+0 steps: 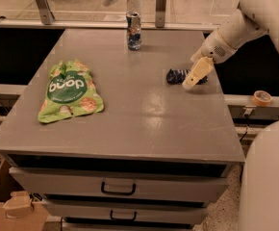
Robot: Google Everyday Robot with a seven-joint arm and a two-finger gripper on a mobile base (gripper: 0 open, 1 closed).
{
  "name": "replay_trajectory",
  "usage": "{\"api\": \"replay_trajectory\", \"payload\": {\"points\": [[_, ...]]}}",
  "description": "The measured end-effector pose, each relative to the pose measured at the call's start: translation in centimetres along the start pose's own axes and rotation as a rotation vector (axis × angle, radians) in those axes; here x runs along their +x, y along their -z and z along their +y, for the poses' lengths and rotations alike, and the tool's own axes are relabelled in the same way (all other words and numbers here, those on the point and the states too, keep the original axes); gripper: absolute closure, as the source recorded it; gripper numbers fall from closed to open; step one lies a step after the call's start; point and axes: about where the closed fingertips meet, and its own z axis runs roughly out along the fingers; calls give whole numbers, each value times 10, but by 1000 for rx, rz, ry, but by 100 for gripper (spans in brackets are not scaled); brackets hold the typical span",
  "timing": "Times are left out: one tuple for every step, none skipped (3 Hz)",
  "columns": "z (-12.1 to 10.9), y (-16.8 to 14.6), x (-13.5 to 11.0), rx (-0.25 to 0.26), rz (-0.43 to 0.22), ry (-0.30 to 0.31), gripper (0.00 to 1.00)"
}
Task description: Move rxbar blueberry near green rice chip bag
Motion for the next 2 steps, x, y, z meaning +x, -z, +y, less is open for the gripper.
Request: {"api": "replay_trajectory", "payload": {"points": [[2, -5, 3, -36, -4, -29, 42], [5, -4, 4, -46, -5, -31, 64]]}}
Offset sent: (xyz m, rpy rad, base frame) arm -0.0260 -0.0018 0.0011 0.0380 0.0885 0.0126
